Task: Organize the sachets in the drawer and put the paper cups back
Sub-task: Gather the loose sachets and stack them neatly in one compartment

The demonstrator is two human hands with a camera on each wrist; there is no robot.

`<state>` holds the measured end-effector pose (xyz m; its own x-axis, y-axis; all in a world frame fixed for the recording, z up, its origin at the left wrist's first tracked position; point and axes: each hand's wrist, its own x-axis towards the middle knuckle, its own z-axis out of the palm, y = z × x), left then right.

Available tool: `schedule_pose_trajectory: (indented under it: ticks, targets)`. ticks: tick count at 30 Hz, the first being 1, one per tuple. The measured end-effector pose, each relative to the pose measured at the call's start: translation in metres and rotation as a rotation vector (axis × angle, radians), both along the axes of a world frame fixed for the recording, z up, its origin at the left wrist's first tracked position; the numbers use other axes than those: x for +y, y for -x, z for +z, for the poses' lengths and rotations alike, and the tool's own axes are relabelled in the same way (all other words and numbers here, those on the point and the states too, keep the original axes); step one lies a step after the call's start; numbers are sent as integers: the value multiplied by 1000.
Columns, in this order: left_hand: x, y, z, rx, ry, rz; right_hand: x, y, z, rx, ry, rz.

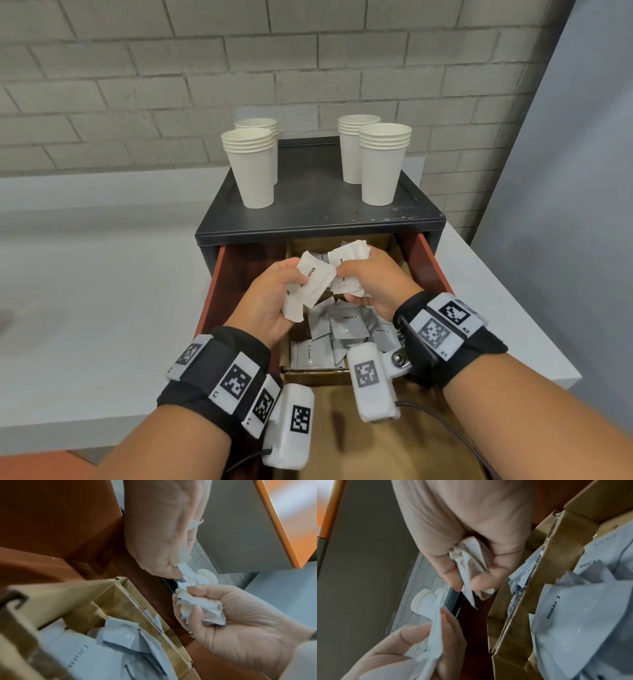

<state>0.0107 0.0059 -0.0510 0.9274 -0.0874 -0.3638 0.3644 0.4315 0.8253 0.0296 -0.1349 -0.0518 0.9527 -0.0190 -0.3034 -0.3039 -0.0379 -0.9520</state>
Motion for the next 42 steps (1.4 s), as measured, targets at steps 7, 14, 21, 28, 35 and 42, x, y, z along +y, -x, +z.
schedule_pose_trajectory:
  ticks: [7,14,21,28,35,42]
  targets:
    - [-1,1,2,2,32,-53,2,3,-3,28,-69,42]
    - [5,-4,-9,120,-44,-44,5,7,-2,41,-166,147]
    - [0,-4,-9,127,-114,-104,5,5,-6,-8,-92,140]
    - [3,-8,-2,91,61,13,3,3,-4,13,-123,93]
    - [-2,-7,-5,10,-18,-31,2,-1,-5,32,-123,47]
    - [1,-5,-10,-71,-139,-90,0,5,-2,17,-56,224]
